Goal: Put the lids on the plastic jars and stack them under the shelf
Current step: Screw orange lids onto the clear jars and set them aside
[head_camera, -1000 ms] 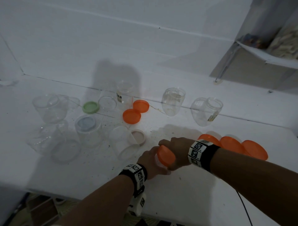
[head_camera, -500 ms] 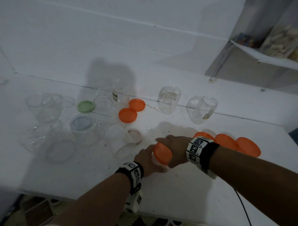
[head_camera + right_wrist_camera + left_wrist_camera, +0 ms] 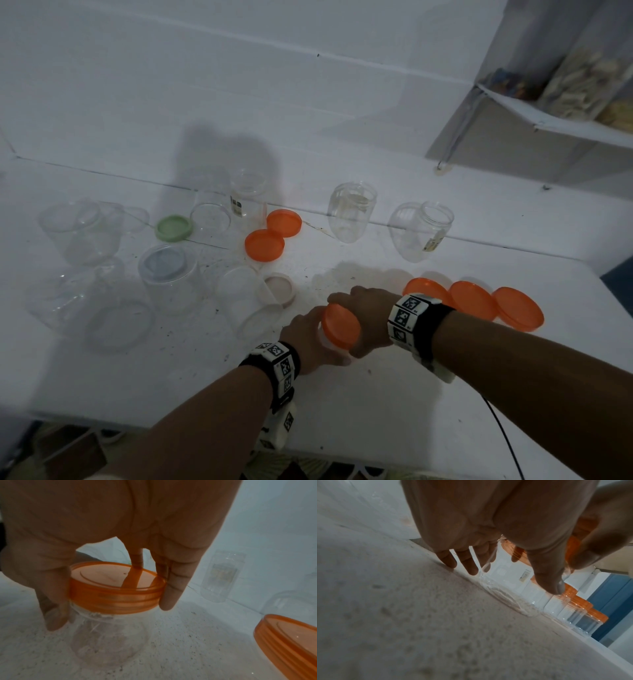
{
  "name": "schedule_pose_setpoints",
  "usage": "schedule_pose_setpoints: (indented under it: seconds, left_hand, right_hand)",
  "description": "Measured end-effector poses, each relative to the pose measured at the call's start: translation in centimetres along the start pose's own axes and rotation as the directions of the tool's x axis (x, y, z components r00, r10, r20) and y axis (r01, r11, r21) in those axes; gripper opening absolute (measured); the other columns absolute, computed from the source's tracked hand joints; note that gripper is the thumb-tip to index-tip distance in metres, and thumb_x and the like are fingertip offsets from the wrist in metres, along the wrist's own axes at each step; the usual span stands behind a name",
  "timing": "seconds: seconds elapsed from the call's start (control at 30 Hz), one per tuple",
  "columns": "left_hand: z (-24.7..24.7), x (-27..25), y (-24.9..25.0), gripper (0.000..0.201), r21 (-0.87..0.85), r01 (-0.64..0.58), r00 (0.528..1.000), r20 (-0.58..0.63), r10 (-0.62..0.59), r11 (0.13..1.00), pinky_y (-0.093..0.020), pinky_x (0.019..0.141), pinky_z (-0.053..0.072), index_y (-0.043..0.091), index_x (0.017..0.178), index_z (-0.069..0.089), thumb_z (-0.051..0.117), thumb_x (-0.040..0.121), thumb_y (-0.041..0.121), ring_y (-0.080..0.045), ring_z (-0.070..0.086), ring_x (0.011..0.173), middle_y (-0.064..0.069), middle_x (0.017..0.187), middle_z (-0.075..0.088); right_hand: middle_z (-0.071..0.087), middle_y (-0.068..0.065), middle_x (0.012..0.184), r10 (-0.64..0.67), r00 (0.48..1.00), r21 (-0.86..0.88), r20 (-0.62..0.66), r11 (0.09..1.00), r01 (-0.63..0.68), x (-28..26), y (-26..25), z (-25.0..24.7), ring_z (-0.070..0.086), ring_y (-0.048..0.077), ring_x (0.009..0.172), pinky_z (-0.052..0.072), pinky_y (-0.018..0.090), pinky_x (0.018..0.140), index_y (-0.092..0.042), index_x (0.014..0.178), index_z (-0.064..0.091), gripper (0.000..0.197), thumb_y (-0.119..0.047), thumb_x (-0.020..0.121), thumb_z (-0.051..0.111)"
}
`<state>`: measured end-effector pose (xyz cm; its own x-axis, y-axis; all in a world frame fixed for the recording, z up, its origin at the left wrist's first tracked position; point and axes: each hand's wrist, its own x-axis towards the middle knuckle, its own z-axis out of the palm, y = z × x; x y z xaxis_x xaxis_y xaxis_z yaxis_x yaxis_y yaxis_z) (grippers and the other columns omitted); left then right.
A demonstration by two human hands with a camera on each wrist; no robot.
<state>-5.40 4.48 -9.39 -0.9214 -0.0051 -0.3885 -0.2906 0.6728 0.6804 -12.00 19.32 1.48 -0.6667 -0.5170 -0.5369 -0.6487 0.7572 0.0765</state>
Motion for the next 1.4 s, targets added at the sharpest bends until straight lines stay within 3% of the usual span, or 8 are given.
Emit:
schedule_pose_setpoints:
  seconds: [0.13,0.33,0.43,0.6,0.8,1.0,1.27,1.4]
  left_hand:
    - [-0.4,-0.1,0.2,0.127,0.059,0.003,0.999,0.032,-0.005,0.998,-0.051,0.108,0.047,0.048,0.151,0.028,0.085,0.042,0.081,-0.027,0.054,0.129,-0.001,0.143,0.052]
    - [-0.7,-0.2,0.3,0.124,0.065,0.004,0.998,0.059,-0.008,0.998,-0.051,0.111,0.045,0.048,0.155,0.025,0.089,0.051,0.074,-0.03,0.051,0.133,-0.003,0.146,0.049]
    - [-0.8,-0.2,0.3,0.127,0.07,0.005,0.997,0.071,-0.01,0.998,-0.052,0.111,0.044,0.051,0.153,0.025,0.087,0.046,0.078,-0.03,0.051,0.134,-0.003,0.147,0.048]
    - [-0.7,-0.1,0.2,0.129,0.068,-0.004,0.999,0.051,0.0,0.998,-0.051,0.108,0.047,0.052,0.15,0.027,0.085,0.039,0.082,-0.027,0.054,0.128,0.001,0.141,0.051]
    - [-0.7,0.4,-0.1,0.129,0.106,-0.019,0.996,0.085,0.01,0.994,-0.054,0.112,0.043,0.062,0.146,0.02,0.08,0.035,0.089,-0.03,0.05,0.133,0.002,0.146,0.049]
    - [-0.7,0.4,0.2,0.129,0.111,-0.069,0.996,0.062,0.062,0.991,-0.047,0.111,0.043,0.05,0.153,0.021,0.084,0.044,0.082,-0.025,0.053,0.131,0.002,0.146,0.052]
    - [-0.6,0.2,0.3,0.123,0.144,-0.108,0.993,0.066,0.099,0.984,-0.051,0.111,0.042,0.049,0.147,0.029,0.08,0.041,0.087,-0.023,0.053,0.128,0.007,0.141,0.055]
    - [-0.8,0.3,0.3,0.108,-0.055,-0.169,0.985,0.001,0.17,0.984,-0.043,0.103,0.052,0.04,0.144,0.046,0.093,0.05,0.065,-0.013,0.06,0.117,0.011,0.135,0.062]
  right_hand:
    - [0.061,0.004,0.124,0.085,0.996,0.012,-0.027,0.996,-0.085,-0.1,-0.3,0.4,0.062,0.026,0.106,0.056,0.043,0.086,-0.031,0.146,0.031,0.105,-0.08,0.064,0.074]
    - [0.055,0.002,0.113,0.295,0.955,0.199,-0.032,0.938,-0.284,0.0,-1.7,1.2,0.056,0.024,0.098,0.051,0.038,0.079,-0.022,0.137,0.041,0.111,-0.095,0.056,0.058]
    - [0.056,0.006,0.129,0.238,0.971,0.175,0.021,0.955,-0.237,-0.2,-1.5,0.6,0.06,0.028,0.11,0.055,0.043,0.088,-0.025,0.145,0.033,0.111,-0.086,0.061,0.07]
    - [0.05,0.005,0.138,0.072,0.997,0.098,0.037,0.992,-0.076,-0.6,-0.5,0.1,0.058,0.03,0.121,0.054,0.047,0.096,-0.038,0.15,0.025,0.107,-0.064,0.066,0.087]
    - [0.057,0.006,0.139,0.104,0.994,-0.036,0.017,0.994,-0.103,0.1,-0.6,0.4,0.06,0.03,0.122,0.054,0.046,0.099,-0.027,0.154,0.025,0.119,-0.085,0.062,0.073]
    - [0.047,0.005,0.142,0.076,0.995,0.058,0.059,0.995,-0.079,-0.1,0.0,0.3,0.057,0.032,0.124,0.053,0.048,0.098,-0.04,0.153,0.018,0.113,-0.066,0.066,0.085]
    - [0.047,-0.001,0.14,0.09,0.996,0.19,0.019,0.977,-0.092,-0.5,0.8,0.9,0.057,0.027,0.121,0.054,0.045,0.092,-0.046,0.148,0.018,0.11,-0.064,0.064,0.086]
    - [0.054,0.002,0.139,0.125,0.992,0.243,0.01,0.962,-0.124,-1.0,1.2,0.4,0.059,0.026,0.12,0.053,0.046,0.096,-0.039,0.15,0.022,0.108,-0.076,0.066,0.078]
